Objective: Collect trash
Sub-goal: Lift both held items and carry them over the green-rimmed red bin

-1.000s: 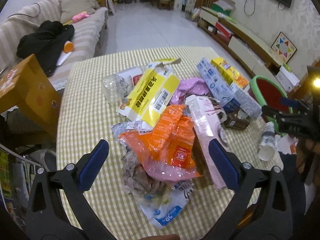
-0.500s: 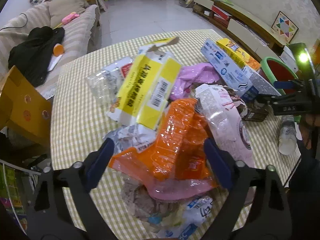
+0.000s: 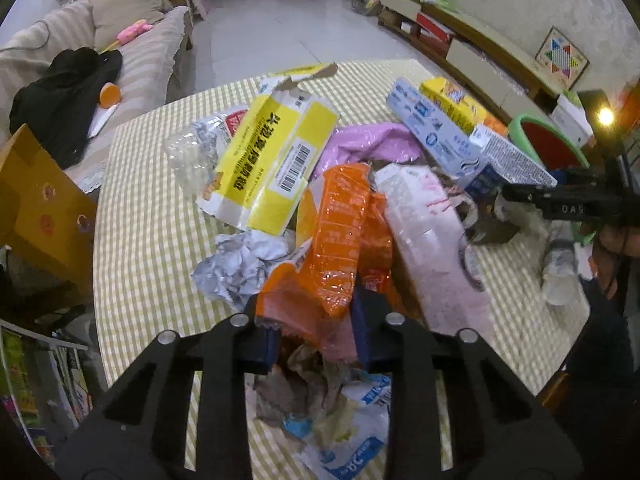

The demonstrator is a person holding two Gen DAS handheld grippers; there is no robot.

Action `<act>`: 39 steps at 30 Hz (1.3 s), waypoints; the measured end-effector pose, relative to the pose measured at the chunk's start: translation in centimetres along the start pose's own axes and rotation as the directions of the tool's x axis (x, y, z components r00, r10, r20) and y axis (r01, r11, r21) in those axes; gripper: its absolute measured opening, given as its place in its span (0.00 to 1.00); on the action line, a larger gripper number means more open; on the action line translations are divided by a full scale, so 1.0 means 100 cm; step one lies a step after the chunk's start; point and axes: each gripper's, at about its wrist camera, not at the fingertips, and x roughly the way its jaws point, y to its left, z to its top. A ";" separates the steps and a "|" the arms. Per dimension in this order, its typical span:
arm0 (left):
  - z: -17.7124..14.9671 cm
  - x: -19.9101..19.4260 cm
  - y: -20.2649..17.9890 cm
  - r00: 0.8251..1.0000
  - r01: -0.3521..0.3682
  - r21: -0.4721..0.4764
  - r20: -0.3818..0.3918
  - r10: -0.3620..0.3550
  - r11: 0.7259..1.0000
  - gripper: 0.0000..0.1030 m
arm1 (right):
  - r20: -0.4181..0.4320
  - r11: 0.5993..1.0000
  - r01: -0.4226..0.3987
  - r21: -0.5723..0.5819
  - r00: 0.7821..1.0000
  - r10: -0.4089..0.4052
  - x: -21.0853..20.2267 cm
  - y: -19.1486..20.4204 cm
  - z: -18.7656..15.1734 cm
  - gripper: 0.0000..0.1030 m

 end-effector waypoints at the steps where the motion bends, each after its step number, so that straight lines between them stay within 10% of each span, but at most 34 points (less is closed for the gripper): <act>1: 0.000 -0.003 0.001 1.000 0.001 -0.008 0.008 -0.001 1.000 0.27 | 0.009 1.000 -0.002 0.005 1.000 0.002 -0.005 0.003 0.000 0.62; 6: -0.004 -0.021 0.004 0.999 -0.006 -0.032 0.045 0.007 0.999 0.26 | 0.045 0.999 -0.035 0.035 0.998 0.033 -0.028 0.004 -0.005 0.47; 39: 0.014 -0.109 -0.029 0.966 0.009 -0.066 0.258 0.009 0.998 0.26 | 0.329 0.970 -0.179 0.165 0.937 0.118 -0.140 -0.006 -0.029 0.46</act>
